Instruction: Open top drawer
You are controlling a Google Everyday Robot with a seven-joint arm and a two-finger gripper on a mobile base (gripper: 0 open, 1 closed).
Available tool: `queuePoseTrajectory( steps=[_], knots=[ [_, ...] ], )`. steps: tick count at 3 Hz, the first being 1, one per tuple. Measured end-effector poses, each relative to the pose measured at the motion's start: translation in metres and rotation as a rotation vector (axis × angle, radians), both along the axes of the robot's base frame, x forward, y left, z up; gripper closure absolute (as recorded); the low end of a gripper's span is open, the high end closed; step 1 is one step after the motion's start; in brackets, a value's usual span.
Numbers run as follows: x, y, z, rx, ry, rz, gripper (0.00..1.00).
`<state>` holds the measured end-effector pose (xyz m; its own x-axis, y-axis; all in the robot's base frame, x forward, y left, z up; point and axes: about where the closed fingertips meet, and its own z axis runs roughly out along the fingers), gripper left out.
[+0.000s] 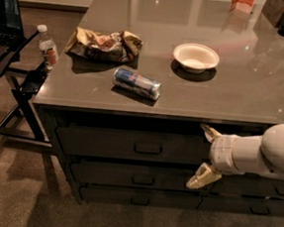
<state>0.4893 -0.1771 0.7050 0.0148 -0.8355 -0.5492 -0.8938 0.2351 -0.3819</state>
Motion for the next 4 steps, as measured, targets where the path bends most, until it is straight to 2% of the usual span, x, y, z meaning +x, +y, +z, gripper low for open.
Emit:
queuePoseTrajectory(
  steps=[3,4],
  knots=[
    [0.035,0.006,-0.053,0.045,0.028,-0.018,0.00],
    [0.066,0.027,-0.053,0.058,-0.024,0.019,0.00]
  ],
)
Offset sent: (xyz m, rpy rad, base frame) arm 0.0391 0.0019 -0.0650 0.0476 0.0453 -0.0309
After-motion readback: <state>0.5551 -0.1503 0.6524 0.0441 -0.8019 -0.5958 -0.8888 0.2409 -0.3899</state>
